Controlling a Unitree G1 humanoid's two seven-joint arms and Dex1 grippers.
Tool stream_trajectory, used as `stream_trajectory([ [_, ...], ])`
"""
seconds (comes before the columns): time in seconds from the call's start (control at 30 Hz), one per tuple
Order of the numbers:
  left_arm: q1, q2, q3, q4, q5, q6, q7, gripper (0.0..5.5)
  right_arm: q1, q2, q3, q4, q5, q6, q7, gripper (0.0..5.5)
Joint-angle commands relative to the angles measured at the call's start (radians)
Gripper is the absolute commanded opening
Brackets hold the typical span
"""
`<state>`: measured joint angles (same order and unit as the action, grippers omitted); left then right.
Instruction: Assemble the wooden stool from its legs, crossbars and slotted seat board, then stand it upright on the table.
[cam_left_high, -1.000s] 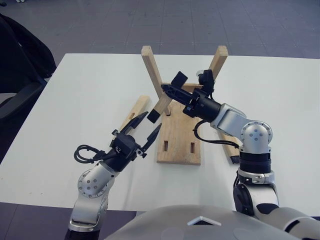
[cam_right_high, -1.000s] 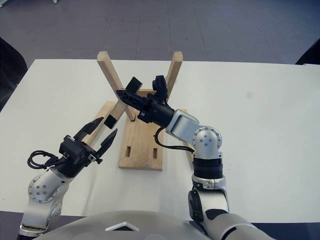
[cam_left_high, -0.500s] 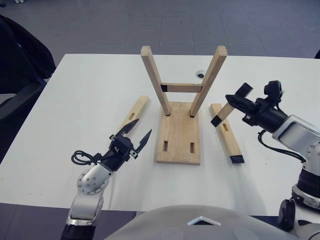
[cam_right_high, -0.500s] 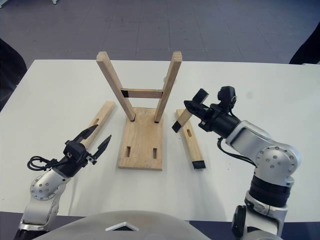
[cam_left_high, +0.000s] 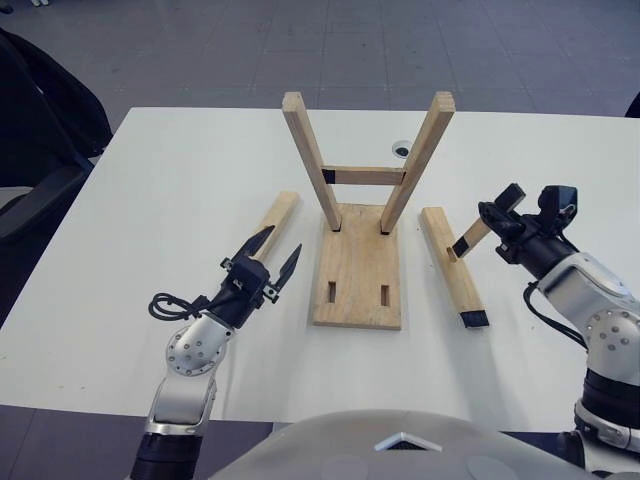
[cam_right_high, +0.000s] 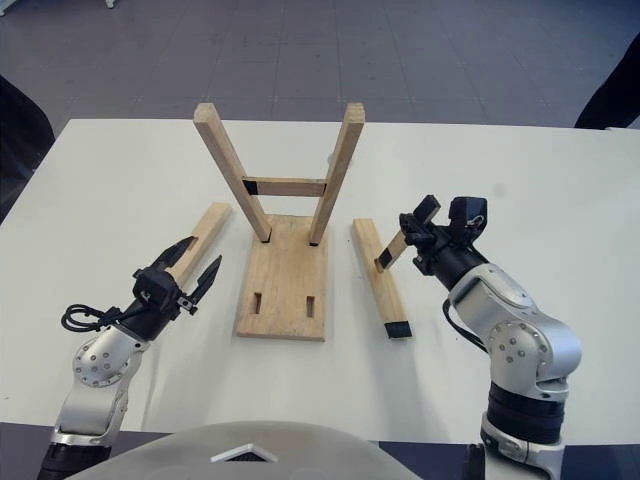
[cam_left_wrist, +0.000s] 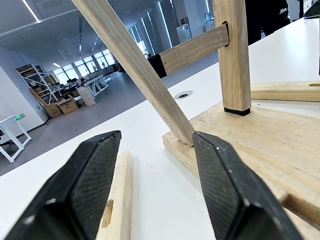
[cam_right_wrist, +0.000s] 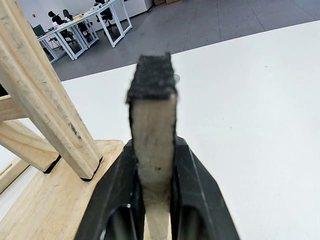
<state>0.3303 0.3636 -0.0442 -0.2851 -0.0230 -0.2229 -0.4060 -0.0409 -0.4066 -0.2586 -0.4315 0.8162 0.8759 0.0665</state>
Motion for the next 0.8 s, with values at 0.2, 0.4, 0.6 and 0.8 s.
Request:
stream_trajectory([
  [0.2,-0.007,-0.008,-0.003,0.006,0.009,0.012,0.009,2.64,-0.012,0.027,0.052,0.062,-0.108,-0.036,0.021,0.4],
  [0.4,-0.006,-0.011,-0.002,0.004,0.011,0.012,0.01,2.64,0.095,0.029,0.096,-0.009,-0.147,0.016,0.01,0.4],
  [0.6,-0.007,-0.018,-0.004,0.001,0.017,0.014,0.017,2.64,0.163,-0.007,0.191,-0.045,-0.278,0.062,-0.06,0.4],
  [0.8,-0.027,-0.017,-0.003,0.005,0.016,0.019,0.021,2.64,0.341,0.004,0.187,0.077,-0.466,-0.341,0.015,0.4],
])
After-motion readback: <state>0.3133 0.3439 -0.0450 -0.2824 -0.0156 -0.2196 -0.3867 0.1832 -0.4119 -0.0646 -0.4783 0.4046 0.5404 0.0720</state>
